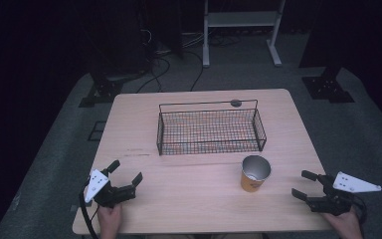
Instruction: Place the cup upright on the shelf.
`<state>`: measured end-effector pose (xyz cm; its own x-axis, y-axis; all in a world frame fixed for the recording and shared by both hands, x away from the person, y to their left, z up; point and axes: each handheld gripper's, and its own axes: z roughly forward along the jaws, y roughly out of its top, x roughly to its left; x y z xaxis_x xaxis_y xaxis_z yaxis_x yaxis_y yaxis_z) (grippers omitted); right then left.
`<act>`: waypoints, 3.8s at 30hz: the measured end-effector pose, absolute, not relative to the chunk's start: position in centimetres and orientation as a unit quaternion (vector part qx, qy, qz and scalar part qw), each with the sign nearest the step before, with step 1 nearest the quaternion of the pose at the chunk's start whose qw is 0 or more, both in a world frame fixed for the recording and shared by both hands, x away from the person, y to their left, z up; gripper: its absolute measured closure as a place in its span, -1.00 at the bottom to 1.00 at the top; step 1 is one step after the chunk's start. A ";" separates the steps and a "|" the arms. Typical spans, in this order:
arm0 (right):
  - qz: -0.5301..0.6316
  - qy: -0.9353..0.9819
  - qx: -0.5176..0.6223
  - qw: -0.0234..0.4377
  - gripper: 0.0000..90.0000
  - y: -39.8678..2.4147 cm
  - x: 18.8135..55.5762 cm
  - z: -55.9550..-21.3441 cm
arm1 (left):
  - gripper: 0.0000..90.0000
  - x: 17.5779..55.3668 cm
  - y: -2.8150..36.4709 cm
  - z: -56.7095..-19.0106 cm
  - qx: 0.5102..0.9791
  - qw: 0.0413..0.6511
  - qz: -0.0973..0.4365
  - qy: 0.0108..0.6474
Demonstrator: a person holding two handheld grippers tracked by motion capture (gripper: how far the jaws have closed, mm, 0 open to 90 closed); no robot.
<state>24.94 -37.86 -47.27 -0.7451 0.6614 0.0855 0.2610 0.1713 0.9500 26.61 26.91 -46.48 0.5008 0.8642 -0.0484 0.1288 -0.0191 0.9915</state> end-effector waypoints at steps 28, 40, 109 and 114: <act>0.573 0.752 0.279 0.169 -0.63 -36.2 24.6 -46.1 | -0.96 26.6 26.9 -46.5 0.641 0.584 0.316 0.384; 0.570 0.757 0.273 0.163 -0.68 -35.3 24.8 -45.9 | -0.96 26.6 26.9 -46.5 0.641 0.584 0.316 0.384; 0.550 0.783 0.249 0.148 -0.72 -27.1 29.0 -45.3 | -0.96 26.5 26.9 -46.5 0.641 0.586 0.316 0.382; 0.550 0.783 0.248 0.149 -0.73 -26.8 29.3 -45.4 | -0.96 26.5 26.8 -46.5 0.642 0.585 0.316 0.382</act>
